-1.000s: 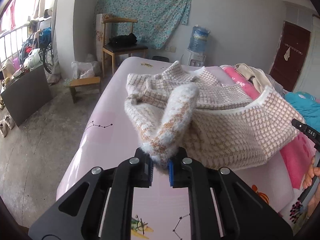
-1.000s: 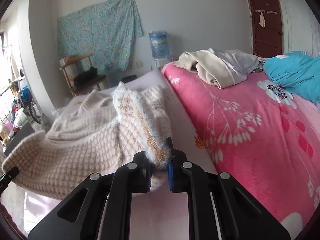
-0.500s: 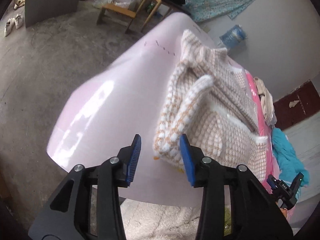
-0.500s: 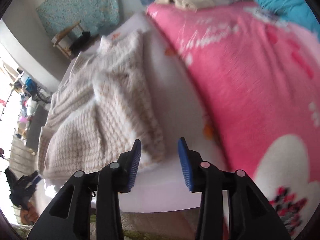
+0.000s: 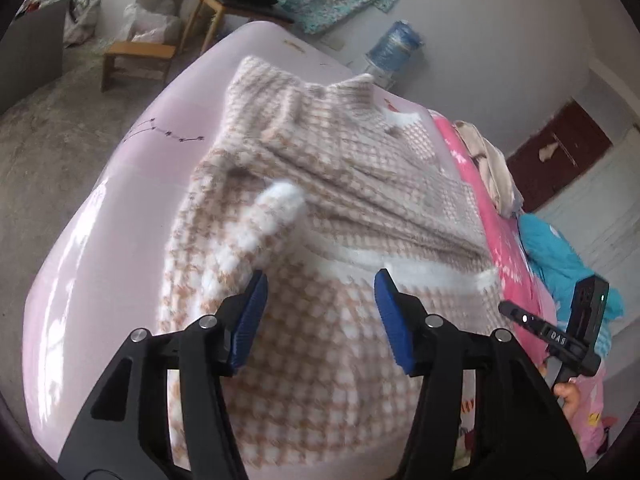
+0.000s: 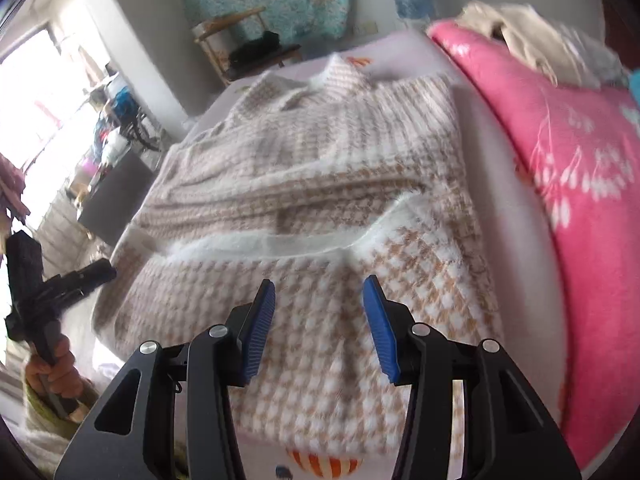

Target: Fold large clothes

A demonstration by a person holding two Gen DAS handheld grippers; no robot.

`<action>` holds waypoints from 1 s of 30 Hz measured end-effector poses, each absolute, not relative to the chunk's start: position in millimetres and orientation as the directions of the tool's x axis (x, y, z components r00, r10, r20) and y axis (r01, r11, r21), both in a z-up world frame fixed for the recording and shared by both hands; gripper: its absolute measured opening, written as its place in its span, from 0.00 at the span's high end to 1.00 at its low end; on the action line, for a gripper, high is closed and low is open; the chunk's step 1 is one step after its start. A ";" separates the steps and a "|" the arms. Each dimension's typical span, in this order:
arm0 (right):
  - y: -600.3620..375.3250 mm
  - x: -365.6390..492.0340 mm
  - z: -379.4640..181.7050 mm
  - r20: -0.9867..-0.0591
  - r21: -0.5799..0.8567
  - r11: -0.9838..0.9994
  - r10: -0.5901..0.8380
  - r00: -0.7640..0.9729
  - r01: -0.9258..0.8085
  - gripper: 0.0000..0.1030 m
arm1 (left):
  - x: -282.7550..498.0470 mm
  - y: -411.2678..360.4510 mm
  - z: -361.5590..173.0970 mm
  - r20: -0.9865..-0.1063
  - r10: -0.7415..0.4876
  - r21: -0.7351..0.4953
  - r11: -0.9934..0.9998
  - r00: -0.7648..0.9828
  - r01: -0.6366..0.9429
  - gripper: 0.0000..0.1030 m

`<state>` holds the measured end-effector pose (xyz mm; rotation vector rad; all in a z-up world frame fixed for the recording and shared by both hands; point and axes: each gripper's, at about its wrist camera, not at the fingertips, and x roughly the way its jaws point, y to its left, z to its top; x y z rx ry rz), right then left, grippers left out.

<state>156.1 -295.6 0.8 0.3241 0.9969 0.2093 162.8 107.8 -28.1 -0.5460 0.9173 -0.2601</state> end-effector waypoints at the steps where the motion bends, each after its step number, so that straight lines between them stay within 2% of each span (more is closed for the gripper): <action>1: -303.0 157.2 -4.5 -0.798 0.359 0.933 0.302 0.521 0.010 0.56 | 170.7 118.3 -36.7 -0.686 -0.425 -0.561 0.826 0.591 -0.058 0.49; 3: -316.2 163.2 -13.4 -0.812 0.373 0.925 0.291 0.507 0.067 0.56 | 178.8 135.1 -44.9 -0.661 -0.459 -0.620 0.780 0.594 -0.086 0.54; 6: -324.6 156.1 0.3 -0.793 0.396 0.914 0.295 0.534 0.083 0.55 | 174.9 136.3 -33.2 -0.657 -0.446 -0.616 0.782 0.608 -0.091 0.51; 7: -322.5 153.7 5.6 -0.787 0.388 0.919 0.291 0.544 0.069 0.53 | 170.2 132.6 -25.7 -0.646 -0.448 -0.611 0.789 0.618 -0.066 0.47; 8: -318.3 151.2 11.9 -0.776 0.391 0.920 0.304 0.553 0.041 0.47 | 166.4 128.3 -19.1 -0.634 -0.461 -0.608 0.793 0.621 -0.033 0.46; 10: -302.1 148.9 19.2 -0.757 0.420 0.907 0.374 0.536 -0.039 0.42 | 161.9 110.2 -11.5 -0.630 -0.501 -0.598 0.801 0.594 0.041 0.45; 12: -282.8 150.6 17.2 -0.767 0.417 0.903 0.408 0.495 -0.098 0.41 | 159.4 84.9 -11.8 -0.669 -0.513 -0.554 0.826 0.538 0.098 0.45; 14: -265.9 155.0 11.1 -0.800 0.351 0.927 0.369 0.474 -0.128 0.41 | 158.4 61.9 -20.1 -0.739 -0.457 -0.465 0.878 0.495 0.117 0.45; 18: -259.5 162.4 -10.5 -0.834 0.331 0.939 0.338 0.436 -0.095 0.42 | 156.2 38.8 -36.4 -0.807 -0.339 -0.329 0.938 0.484 0.108 0.57; 19: -258.6 163.2 -16.4 -0.846 0.313 0.946 0.320 0.426 -0.089 0.45 | 154.3 35.0 -36.4 -0.811 -0.307 -0.290 0.950 0.498 0.115 0.63; 20: -255.7 162.4 -19.4 -0.861 0.269 0.959 0.280 0.424 -0.088 0.58 | 153.1 31.7 -36.1 -0.816 -0.281 -0.257 0.959 0.505 0.119 0.67; 22: -250.4 159.2 -17.3 -0.860 0.240 0.964 0.265 0.436 -0.113 0.73 | 151.3 27.2 -35.8 -0.820 -0.268 -0.231 0.963 0.506 0.137 0.88; 23: -247.9 158.1 -16.4 -0.860 0.237 0.964 0.265 0.436 -0.120 0.85 | 151.7 25.6 -34.5 -0.820 -0.273 -0.230 0.962 0.504 0.147 0.93; 24: -245.7 157.4 -15.4 -0.864 0.203 0.972 0.235 0.446 -0.119 0.93 | 151.0 24.3 -33.0 -0.820 -0.265 -0.219 0.964 0.508 0.149 0.96; 30: -246.8 157.7 24.8 -0.803 0.183 0.976 0.218 0.554 -0.120 0.95 | 150.6 37.5 8.0 -0.740 -0.266 -0.230 0.963 0.618 0.140 0.98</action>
